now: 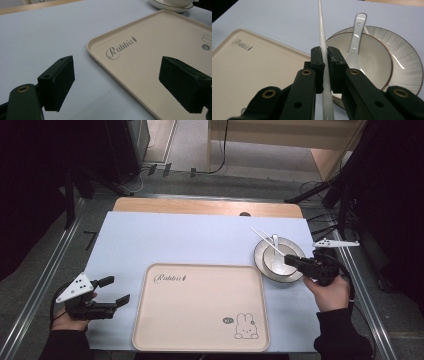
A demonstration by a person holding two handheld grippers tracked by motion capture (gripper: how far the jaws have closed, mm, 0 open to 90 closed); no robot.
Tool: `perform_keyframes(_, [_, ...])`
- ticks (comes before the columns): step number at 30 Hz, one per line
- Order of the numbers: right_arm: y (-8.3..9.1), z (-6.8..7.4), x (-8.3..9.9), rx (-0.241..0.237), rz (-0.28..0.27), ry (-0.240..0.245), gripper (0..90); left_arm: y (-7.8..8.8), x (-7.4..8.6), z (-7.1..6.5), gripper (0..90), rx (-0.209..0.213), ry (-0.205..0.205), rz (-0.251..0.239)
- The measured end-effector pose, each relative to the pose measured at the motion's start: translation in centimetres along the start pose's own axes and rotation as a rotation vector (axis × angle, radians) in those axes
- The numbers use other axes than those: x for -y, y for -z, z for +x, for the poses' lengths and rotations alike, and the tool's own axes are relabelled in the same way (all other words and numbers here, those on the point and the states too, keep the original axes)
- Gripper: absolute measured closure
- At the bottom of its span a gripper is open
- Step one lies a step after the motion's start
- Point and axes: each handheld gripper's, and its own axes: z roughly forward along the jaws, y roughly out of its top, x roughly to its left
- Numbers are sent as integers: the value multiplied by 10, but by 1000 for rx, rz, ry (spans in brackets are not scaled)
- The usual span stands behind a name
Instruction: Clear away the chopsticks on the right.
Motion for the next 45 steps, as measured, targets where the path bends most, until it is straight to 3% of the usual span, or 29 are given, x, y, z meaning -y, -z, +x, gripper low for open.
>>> perform_keyframes(8, [1,30,24,-4,18,29,844,-2,-1,1,135,3,0,4])
perform_keyframes(21, [-9,56,62,-19,74,28,844,-4,-3,0,136,6,-12,4])
perform_keyframes(33, [-41,70,83,14,184,27,842,-6,-4,0,135,12,-16,3])
perform_keyframes(45, [-73,81,100,-51,211,5,836,-6,-4,-1,136,16,-18,5])
